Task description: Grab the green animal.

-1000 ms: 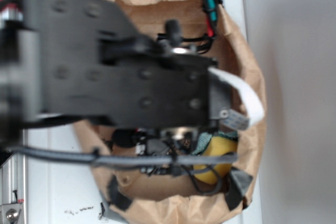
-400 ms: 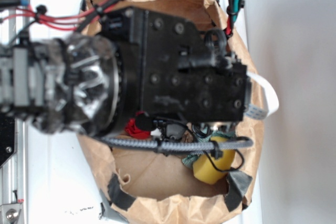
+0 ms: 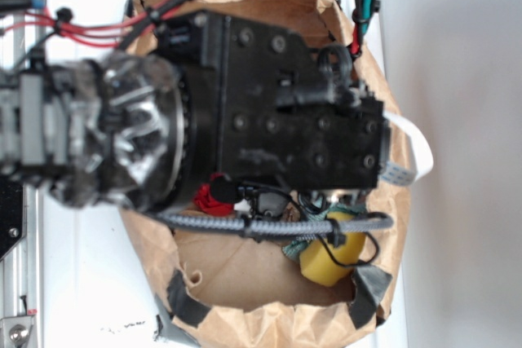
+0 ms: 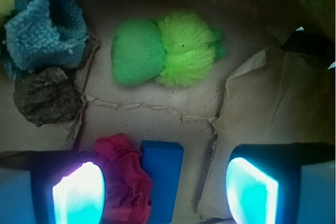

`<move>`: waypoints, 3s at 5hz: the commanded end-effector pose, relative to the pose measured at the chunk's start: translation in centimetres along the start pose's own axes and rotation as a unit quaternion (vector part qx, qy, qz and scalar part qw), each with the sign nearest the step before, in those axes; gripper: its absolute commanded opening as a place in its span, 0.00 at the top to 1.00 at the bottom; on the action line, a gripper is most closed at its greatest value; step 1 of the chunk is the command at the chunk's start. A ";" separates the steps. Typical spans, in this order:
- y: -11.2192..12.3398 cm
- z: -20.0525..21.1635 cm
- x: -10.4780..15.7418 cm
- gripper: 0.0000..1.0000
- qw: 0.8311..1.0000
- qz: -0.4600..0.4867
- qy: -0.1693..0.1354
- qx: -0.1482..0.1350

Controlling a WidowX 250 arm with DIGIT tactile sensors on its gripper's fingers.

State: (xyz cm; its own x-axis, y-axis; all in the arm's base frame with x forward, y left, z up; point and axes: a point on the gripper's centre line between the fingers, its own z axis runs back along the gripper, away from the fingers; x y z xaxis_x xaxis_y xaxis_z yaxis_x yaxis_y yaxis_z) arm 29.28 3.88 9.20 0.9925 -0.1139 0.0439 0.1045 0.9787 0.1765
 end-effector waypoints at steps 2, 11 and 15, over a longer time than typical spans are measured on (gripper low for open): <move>2.8 -1.2 4.1 0.00 0.971 -0.198 -0.130 -0.004; 0.9 0.0 4.3 0.00 0.905 -0.335 -0.259 0.038; -1.3 -3.4 6.7 0.00 0.911 -0.338 -0.232 0.050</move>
State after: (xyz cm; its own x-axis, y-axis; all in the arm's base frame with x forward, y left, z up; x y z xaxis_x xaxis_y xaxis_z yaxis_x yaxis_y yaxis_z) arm 34.98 3.29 4.35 0.5948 -0.7577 0.2685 0.6639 0.6513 0.3675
